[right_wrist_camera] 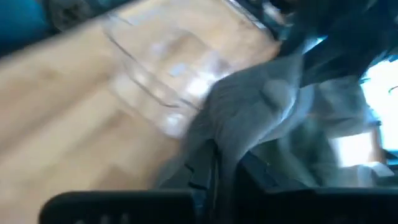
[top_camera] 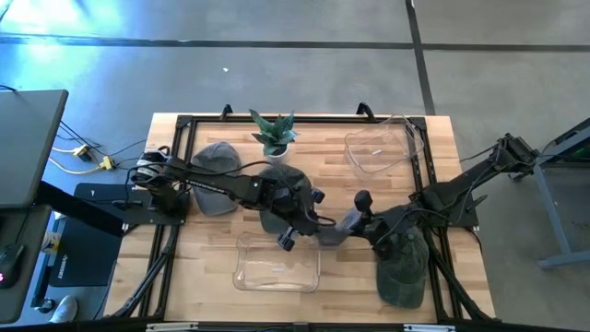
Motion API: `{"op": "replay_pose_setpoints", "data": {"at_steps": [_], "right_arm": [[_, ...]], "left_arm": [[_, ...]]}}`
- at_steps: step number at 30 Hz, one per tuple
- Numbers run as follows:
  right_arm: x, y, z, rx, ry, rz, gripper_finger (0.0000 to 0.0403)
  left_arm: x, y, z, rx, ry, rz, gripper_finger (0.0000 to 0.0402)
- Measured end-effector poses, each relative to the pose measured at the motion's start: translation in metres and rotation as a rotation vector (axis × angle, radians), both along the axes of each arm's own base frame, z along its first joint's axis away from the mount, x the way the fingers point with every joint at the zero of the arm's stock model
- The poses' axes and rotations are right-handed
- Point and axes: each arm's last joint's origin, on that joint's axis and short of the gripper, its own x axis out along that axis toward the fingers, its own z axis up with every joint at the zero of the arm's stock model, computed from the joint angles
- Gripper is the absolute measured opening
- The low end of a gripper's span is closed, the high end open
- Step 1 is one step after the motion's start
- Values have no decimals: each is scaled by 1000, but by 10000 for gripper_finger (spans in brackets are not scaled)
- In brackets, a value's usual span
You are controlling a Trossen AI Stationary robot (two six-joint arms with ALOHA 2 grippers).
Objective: Pick & Place hat
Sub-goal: Put the right gray cap into the bottom transparent bin
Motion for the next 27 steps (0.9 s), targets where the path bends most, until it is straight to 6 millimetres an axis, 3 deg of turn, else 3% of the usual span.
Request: {"op": "replay_pose_setpoints", "data": {"at_steps": [6,13,16,21,27], "right_arm": [[-4,-8,16,299,105,68,114],[8,-22,8,237,111,-44,235],[15,-25,2,244,148,41,265],[22,-24,-8,342,244,200,265],[12,-25,-10,401,358,244,221]], "left_arm": [[-1,0,6,9,-33,-13,4],[0,0,9,35,-73,-48,2],[0,0,9,42,-75,-41,1],[0,0,9,43,-73,-39,1],[-3,-1,6,26,-28,-66,1]]}}
